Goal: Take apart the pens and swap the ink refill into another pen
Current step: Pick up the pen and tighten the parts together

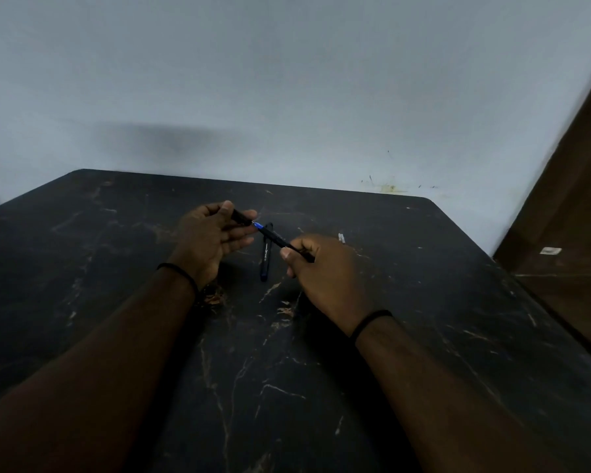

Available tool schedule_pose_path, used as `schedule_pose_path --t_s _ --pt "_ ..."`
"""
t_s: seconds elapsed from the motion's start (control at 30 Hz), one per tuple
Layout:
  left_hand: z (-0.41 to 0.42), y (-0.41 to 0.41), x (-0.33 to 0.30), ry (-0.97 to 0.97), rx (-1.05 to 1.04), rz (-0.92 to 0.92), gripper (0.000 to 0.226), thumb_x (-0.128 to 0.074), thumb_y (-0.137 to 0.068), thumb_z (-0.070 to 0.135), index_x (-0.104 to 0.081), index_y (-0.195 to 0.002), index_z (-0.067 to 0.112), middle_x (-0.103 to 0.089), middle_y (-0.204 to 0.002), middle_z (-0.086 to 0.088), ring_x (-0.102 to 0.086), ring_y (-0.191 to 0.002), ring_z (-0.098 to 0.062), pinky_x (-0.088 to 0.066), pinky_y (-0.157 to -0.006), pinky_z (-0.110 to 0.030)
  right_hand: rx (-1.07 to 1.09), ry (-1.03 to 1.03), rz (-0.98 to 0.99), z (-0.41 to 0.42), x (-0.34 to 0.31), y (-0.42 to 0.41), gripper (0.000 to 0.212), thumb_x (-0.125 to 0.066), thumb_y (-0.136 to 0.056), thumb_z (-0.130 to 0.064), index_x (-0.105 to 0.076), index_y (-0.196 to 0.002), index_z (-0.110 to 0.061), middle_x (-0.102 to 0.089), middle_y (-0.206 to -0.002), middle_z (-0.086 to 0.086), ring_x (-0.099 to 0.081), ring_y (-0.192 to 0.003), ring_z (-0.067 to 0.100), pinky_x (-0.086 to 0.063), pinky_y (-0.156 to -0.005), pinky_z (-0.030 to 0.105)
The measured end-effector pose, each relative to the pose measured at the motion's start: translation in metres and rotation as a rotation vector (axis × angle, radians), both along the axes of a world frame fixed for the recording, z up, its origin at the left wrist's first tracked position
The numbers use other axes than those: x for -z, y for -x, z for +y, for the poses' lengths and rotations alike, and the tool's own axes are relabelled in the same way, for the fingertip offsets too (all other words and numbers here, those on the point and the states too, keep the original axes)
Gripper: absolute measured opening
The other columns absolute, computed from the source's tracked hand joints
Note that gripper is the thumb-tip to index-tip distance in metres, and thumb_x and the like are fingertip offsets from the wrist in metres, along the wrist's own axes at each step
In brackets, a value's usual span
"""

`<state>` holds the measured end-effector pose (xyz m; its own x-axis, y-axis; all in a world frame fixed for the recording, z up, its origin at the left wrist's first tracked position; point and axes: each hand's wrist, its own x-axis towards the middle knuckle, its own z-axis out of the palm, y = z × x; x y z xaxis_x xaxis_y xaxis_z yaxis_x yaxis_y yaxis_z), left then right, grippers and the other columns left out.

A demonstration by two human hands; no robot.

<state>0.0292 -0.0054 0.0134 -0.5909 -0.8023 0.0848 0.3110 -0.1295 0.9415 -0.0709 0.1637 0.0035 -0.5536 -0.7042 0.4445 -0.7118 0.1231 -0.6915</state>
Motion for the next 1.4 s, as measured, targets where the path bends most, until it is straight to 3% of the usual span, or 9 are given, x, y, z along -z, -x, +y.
schedule_pose_path --t_s 0.17,0.4,0.57,0.67,0.9,1.07,1.2,1.4 --pt "0.002 -0.001 -0.002 -0.019 0.028 0.031 0.014 -0.047 -0.104 0.021 -0.053 -0.098 0.011 -0.078 -0.09 -0.007 -0.076 -0.076 -0.019 -0.059 -0.057 -0.028 0.019 -0.029 -0.006 0.002 -0.003 -0.002 0.025 -0.062 -0.094 -0.029 -0.067 -0.073 -0.016 -0.065 -0.07 -0.002 -0.059 -0.066 0.012 -0.046 -0.064 0.029" --pt "0.008 0.002 -0.002 0.04 0.081 -0.019 0.011 -0.049 -0.103 0.02 -0.055 -0.098 0.012 -0.077 -0.094 -0.009 -0.076 -0.076 -0.02 -0.059 -0.057 -0.03 0.027 -0.027 0.011 0.001 -0.003 -0.002 0.021 -0.063 -0.093 -0.03 -0.069 -0.077 -0.017 -0.067 -0.072 -0.001 -0.061 -0.068 0.014 -0.051 -0.067 0.033" --pt "0.012 0.005 -0.003 0.077 0.155 -0.01 0.012 -0.05 -0.102 0.021 -0.055 -0.097 0.012 -0.077 -0.099 -0.013 -0.076 -0.083 -0.026 -0.058 -0.057 -0.03 0.023 0.043 -0.082 -0.001 -0.002 0.001 0.004 -0.068 -0.089 -0.026 -0.066 -0.087 -0.024 -0.066 -0.078 -0.007 -0.061 -0.071 0.006 -0.047 -0.065 0.023" --pt "0.012 0.005 -0.003 0.077 0.163 -0.01 0.013 -0.051 -0.102 0.022 -0.056 -0.095 0.013 -0.076 -0.102 -0.014 -0.076 -0.087 -0.029 -0.058 -0.057 -0.03 0.055 0.117 -0.165 -0.003 -0.002 0.005 0.02 -0.07 -0.084 -0.014 -0.056 -0.085 -0.028 -0.058 -0.074 -0.01 -0.053 -0.064 0.002 -0.038 -0.059 0.018" --pt "0.014 0.004 -0.002 0.096 0.194 -0.025 0.012 -0.05 -0.102 0.021 -0.054 -0.098 0.011 -0.077 -0.1 -0.014 -0.076 -0.079 -0.024 -0.059 -0.056 -0.029 0.07 0.119 -0.171 -0.005 0.002 0.002 0.016 -0.073 -0.083 -0.015 -0.06 -0.082 -0.024 -0.061 -0.072 -0.008 -0.053 -0.062 0.001 -0.037 -0.057 0.016" --pt "0.017 0.005 -0.003 0.11 0.236 -0.04 0.01 -0.049 -0.102 0.018 -0.053 -0.097 0.01 -0.076 -0.101 -0.015 -0.075 -0.075 -0.022 -0.058 -0.054 -0.027 0.077 0.163 -0.198 -0.006 0.001 0.002 0.017 -0.074 -0.083 -0.013 -0.06 -0.079 -0.021 -0.063 -0.074 -0.003 -0.056 -0.066 0.009 -0.041 -0.058 0.022" --pt "0.016 0.004 -0.002 0.106 0.272 -0.022 0.008 -0.05 -0.102 0.016 -0.054 -0.097 0.012 -0.076 -0.102 -0.015 -0.075 -0.076 -0.021 -0.058 -0.054 -0.027 0.074 0.147 -0.212 -0.006 0.0 0.001 0.015 -0.073 -0.085 -0.015 -0.06 -0.082 -0.021 -0.068 -0.081 0.003 -0.064 -0.075 0.019 -0.052 -0.067 0.036" --pt "0.016 0.007 0.001 0.115 0.271 0.001 0.014 -0.051 -0.1 0.016 -0.063 -0.105 0.01 -0.076 -0.103 -0.015 -0.076 -0.078 -0.021 -0.059 -0.056 -0.026 0.099 0.181 -0.213 -0.007 0.0 0.002 0.019 -0.074 -0.083 -0.013 -0.058 -0.077 -0.022 -0.067 -0.077 0.002 -0.064 -0.072 0.021 -0.052 -0.067 0.04"
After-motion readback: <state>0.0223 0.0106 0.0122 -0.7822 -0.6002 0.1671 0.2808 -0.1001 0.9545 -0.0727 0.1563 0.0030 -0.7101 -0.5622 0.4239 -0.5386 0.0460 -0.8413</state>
